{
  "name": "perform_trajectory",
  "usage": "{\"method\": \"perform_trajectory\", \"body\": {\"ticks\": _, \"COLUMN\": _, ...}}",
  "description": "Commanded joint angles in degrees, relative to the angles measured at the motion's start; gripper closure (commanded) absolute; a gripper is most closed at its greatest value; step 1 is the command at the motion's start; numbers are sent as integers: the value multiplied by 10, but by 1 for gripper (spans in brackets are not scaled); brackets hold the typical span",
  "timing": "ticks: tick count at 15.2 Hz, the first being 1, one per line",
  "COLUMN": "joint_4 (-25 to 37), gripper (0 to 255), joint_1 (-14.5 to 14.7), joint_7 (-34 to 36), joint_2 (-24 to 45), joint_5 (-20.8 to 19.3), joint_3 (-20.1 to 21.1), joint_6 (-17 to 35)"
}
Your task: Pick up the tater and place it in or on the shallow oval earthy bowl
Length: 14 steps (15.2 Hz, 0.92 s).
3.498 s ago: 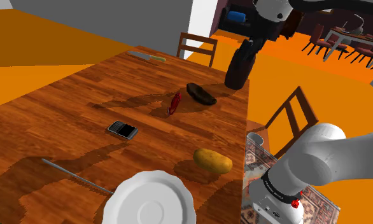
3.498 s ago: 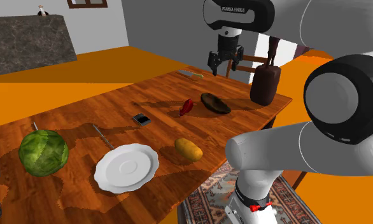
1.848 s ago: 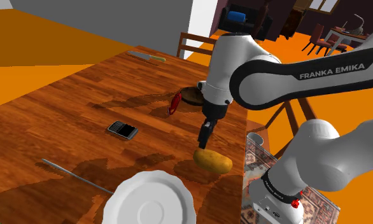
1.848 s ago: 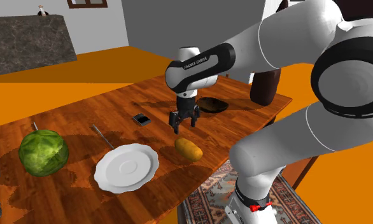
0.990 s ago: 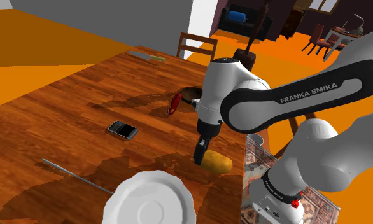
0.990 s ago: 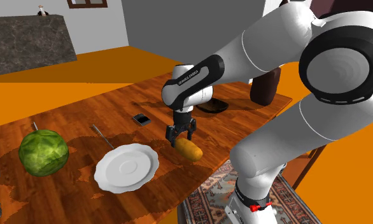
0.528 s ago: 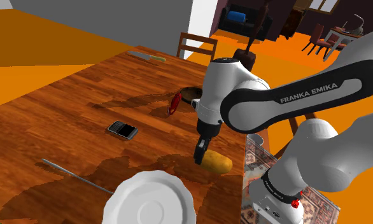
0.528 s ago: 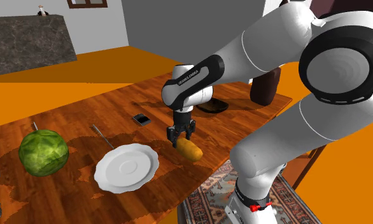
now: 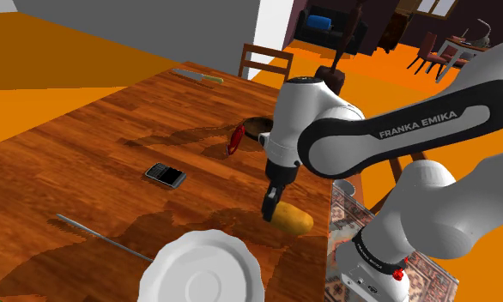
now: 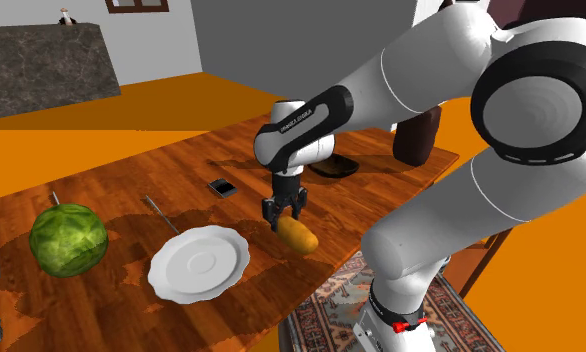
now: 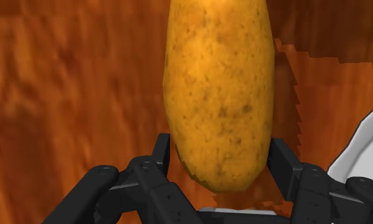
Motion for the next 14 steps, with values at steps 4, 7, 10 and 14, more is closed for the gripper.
{"method": "perform_trajectory", "body": {"ticks": 4, "joint_4": 18, "gripper": 255, "joint_1": -2, "joint_7": 6, "joint_2": -28, "joint_5": -8, "joint_3": -6, "joint_6": -46}}
{"method": "perform_trajectory", "body": {"ticks": 7, "joint_4": 32, "gripper": 255, "joint_1": -3, "joint_7": 10, "joint_2": -43, "joint_5": -13, "joint_3": -10, "joint_6": -76}}
{"method": "perform_trajectory", "body": {"ticks": 10, "joint_4": 48, "gripper": 255, "joint_1": -4, "joint_7": 14, "joint_2": -56, "joint_5": -18, "joint_3": -15, "joint_6": -104}}
{"method": "perform_trajectory", "body": {"ticks": 14, "joint_4": 70, "gripper": 255, "joint_1": -6, "joint_7": 19, "joint_2": -71, "joint_5": -24, "joint_3": -20, "joint_6": -140}}
